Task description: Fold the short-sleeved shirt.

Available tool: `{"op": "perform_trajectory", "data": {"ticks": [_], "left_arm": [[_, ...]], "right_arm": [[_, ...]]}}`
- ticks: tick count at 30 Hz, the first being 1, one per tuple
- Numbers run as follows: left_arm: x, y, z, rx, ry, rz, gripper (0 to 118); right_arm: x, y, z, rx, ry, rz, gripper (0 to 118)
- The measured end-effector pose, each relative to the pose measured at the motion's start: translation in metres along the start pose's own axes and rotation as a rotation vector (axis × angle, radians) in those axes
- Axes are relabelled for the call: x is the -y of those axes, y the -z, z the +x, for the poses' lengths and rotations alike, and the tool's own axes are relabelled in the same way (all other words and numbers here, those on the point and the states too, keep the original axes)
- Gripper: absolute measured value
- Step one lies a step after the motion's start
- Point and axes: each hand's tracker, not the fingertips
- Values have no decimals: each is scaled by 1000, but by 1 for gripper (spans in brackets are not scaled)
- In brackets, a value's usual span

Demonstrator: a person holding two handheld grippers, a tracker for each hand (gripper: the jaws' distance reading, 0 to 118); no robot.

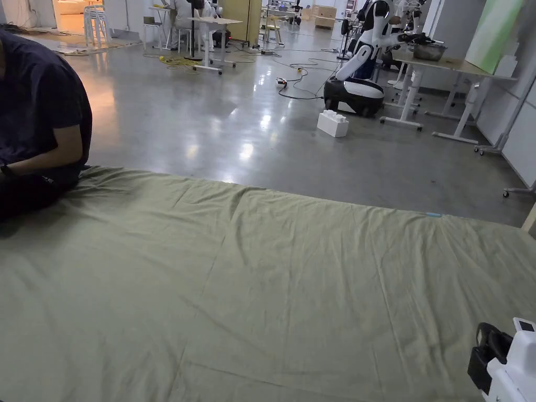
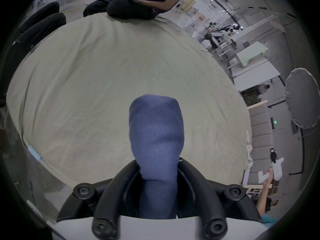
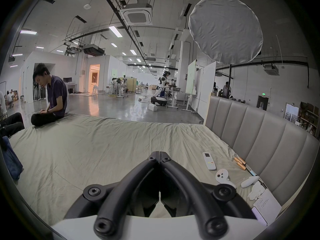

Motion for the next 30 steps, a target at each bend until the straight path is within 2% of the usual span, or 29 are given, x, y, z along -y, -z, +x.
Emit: {"op": "perform_trajectory", "data": {"ticks": [4, 7, 8, 13, 18, 22, 27, 30], "left_arm": [[5, 8, 8, -165, 43, -1, 29], [10, 11, 19, -292, 85, 6, 59], [13, 11, 23, -326, 97, 13, 63], [15, 9, 37, -511, 170, 39, 64], [22, 6, 73, -617, 271, 185, 64], [37, 17, 111, -571, 360, 303, 64], [70, 46, 174, -309, 425, 467, 63], [91, 73, 217, -203, 467, 549, 63]], "right_arm": [[3, 1, -5, -6, -2, -7, 1], [5, 1, -7, -15, -3, -12, 1], [6, 0, -7, -17, -4, -11, 1], [8, -4, -7, -26, -11, -10, 1], [13, -7, -4, -34, -12, -12, 1], [16, -12, -6, -44, -12, -9, 1], [21, -16, -12, -58, 6, -4, 1], [24, -17, -18, -62, 21, -3, 1]]}}
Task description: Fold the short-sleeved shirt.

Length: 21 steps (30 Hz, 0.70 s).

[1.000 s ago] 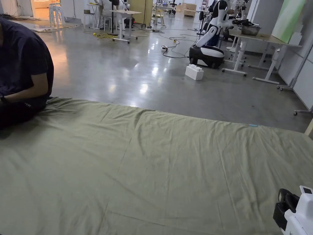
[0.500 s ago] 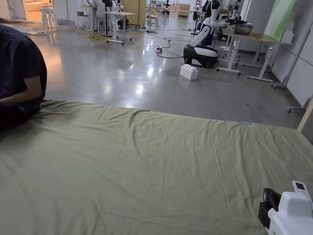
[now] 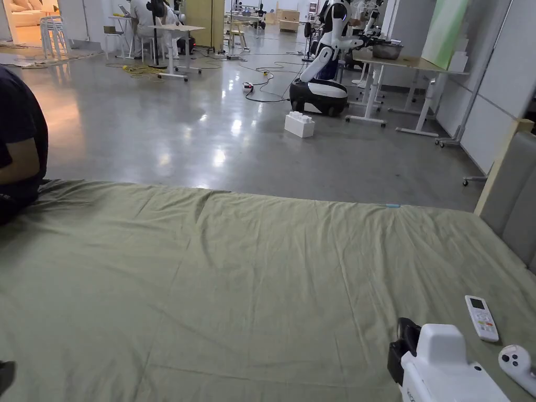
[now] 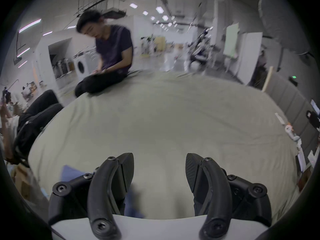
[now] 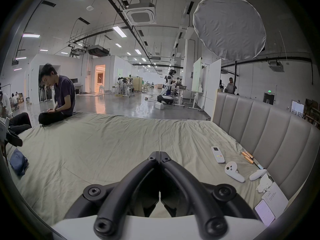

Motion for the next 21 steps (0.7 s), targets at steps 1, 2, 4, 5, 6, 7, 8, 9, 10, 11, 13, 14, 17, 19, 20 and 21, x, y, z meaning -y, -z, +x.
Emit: {"op": "perform_trajectory", "data": {"ticks": [1, 2, 4, 5, 6, 7, 8, 9, 10, 11, 13, 14, 17, 19, 20, 21], "left_arm": [[1, 0, 21, 14, 15, 33, 63], [1, -1, 38, 32, 25, 63, 63], [5, 1, 73, 58, 39, 143, 63], [4, 0, 91, 61, 61, 175, 63], [4, -1, 107, 57, 84, 199, 63], [7, 5, 121, 48, 103, 220, 63], [8, 7, 132, 62, 98, 220, 62], [6, 6, 143, 75, 95, 237, 61], [6, 6, 153, 73, 85, 264, 60], [10, 4, 172, 78, 94, 279, 60], [9, 4, 190, 67, 107, 307, 56], [9, 5, 196, 73, 109, 322, 50], [11, 4, 218, 100, 97, 332, 27], [13, 0, 231, 96, 102, 344, 20], [13, -2, 235, 86, 102, 353, 15], [13, -4, 235, 85, 95, 364, 11]], "right_arm": [[0, 0, -2, -1, 4, 1, 1], [1, -1, -5, -4, 6, 2, 1], [1, -1, -9, -5, 13, 5, 1], [1, -1, -11, -8, 16, 6, 1], [2, -1, -13, -9, 20, 7, 1], [2, -1, -15, -8, 25, 6, 1], [3, -1, -16, -9, 27, 7, 1], [3, -2, -18, -8, 31, 11, 1], [2, -4, -19, -9, 34, 16, 1], [2, -4, -21, -8, 36, 18, 1], [3, -5, -22, -4, 39, 21, 1], [5, -6, -21, -2, 45, 21, 1], [9, -8, -20, 5, 61, 20, 1], [12, -10, -18, 9, 68, 19, 1], [13, -11, -17, 12, 71, 19, 1], [14, -12, -16, 13, 77, 19, 1]]}}
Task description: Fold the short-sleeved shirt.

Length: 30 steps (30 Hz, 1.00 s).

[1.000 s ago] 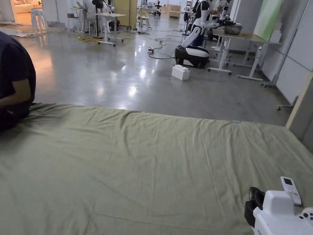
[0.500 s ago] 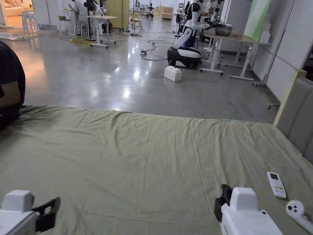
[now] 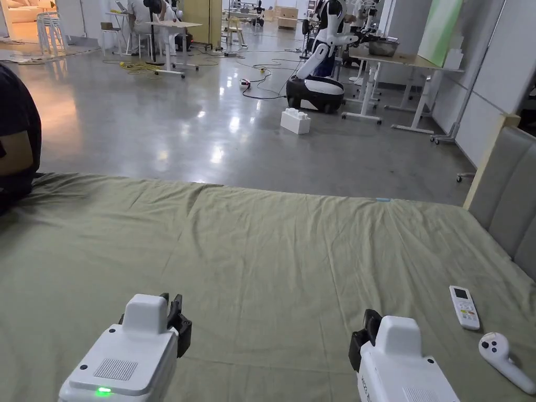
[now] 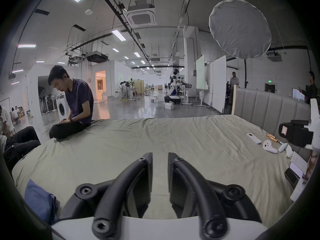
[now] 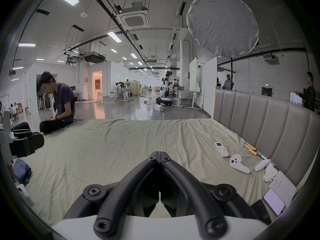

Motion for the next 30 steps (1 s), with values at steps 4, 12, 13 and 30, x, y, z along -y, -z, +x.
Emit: {"op": "perform_trajectory", "data": {"ticks": [4, 12, 13, 30], "left_arm": [[-5, -4, 5, 0, -42, 21, 8], [-11, -10, 5, -45, -87, 37, 5], [-11, -10, 5, -53, -82, 40, 5], [-16, -13, 6, -69, -27, 59, 5]], "right_arm": [[2, -1, 3, 8, 19, 6, 1], [0, -5, 2, 6, 18, 36, 1], [0, -5, 2, 6, 16, 36, 1], [-3, -2, 3, -3, 24, 53, 1]]}}
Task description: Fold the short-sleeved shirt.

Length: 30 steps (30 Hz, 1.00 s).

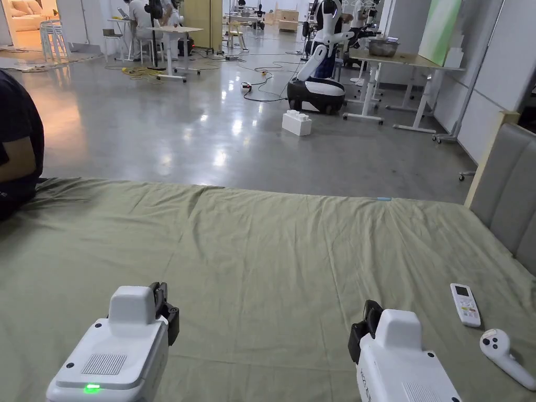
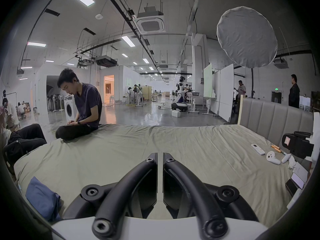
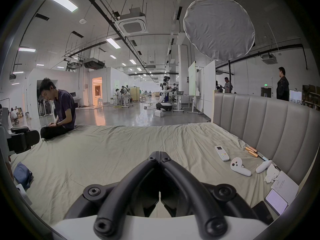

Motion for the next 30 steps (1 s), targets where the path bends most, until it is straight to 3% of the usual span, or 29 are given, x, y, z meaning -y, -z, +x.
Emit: {"op": "perform_trajectory", "data": {"ticks": [10, 12, 13, 15, 17, 23, 30], "left_arm": [[-3, 1, 1, 5, 10, -5, 6], [-3, 1, -1, 7, 14, -6, 10], [-3, 1, -1, 8, 20, -4, 17], [-2, 0, -1, 6, 28, -2, 39], [-1, -2, -2, 6, 30, 6, 59], [1, -3, -3, -45, 39, 11, 79], [0, -4, -16, -49, -44, -7, 97]], "right_arm": [[0, 1, 1, 19, -23, 18, 4], [1, 1, 2, 15, -21, 16, 21], [1, 1, 3, 15, -20, 12, 36], [3, 2, 3, 25, -15, 2, 66], [4, 2, 3, 39, -16, 1, 82], [4, 2, 3, 61, -1, -8, 110], [-2, 0, 7, 49, 46, -15, 118]]}}
